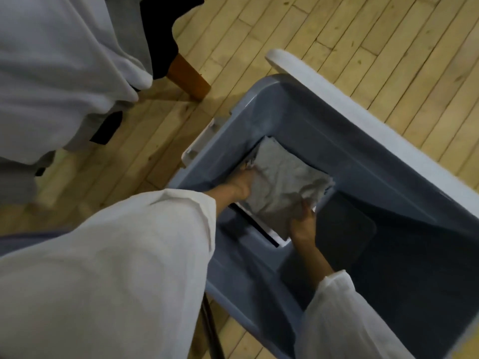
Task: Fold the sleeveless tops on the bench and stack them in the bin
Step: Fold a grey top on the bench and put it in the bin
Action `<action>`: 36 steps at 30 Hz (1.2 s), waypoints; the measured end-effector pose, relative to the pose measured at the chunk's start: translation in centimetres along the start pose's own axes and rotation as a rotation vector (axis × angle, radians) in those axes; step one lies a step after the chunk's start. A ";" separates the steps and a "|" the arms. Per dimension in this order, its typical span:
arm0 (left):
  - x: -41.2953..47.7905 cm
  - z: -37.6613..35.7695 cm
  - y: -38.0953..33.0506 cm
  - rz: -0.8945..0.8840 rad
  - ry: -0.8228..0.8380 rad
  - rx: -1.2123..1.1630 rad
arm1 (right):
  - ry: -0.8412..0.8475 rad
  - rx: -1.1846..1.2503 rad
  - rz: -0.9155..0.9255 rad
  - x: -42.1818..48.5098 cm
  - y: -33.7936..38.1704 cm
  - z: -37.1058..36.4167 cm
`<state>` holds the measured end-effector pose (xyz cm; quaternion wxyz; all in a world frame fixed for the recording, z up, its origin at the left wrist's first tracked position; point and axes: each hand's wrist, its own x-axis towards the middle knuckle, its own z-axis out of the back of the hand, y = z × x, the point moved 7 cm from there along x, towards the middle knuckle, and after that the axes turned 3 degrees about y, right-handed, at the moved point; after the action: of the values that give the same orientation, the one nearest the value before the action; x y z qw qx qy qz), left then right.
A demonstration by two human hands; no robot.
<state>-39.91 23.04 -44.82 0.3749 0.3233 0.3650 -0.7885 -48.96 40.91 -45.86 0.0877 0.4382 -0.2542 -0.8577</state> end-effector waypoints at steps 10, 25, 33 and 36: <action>-3.0 -0.6 -1.7 -0.177 -0.432 0.544 | -0.218 -0.794 0.533 3.2 5.9 -0.9; 0.7 -3.3 -1.3 0.004 -0.164 0.257 | 0.042 -0.541 0.196 7.1 1.3 1.0; -4.1 2.1 -0.5 0.146 -0.039 -0.013 | -0.137 -0.370 0.345 0.3 8.6 2.1; -8.5 6.2 -3.1 0.173 -0.161 -0.182 | -0.044 0.003 0.325 -4.2 13.6 1.4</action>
<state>-39.68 22.37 -33.88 0.4975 0.2537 0.3745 -0.7402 -48.56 31.35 -35.20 0.2191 0.3724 -0.3251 -0.8412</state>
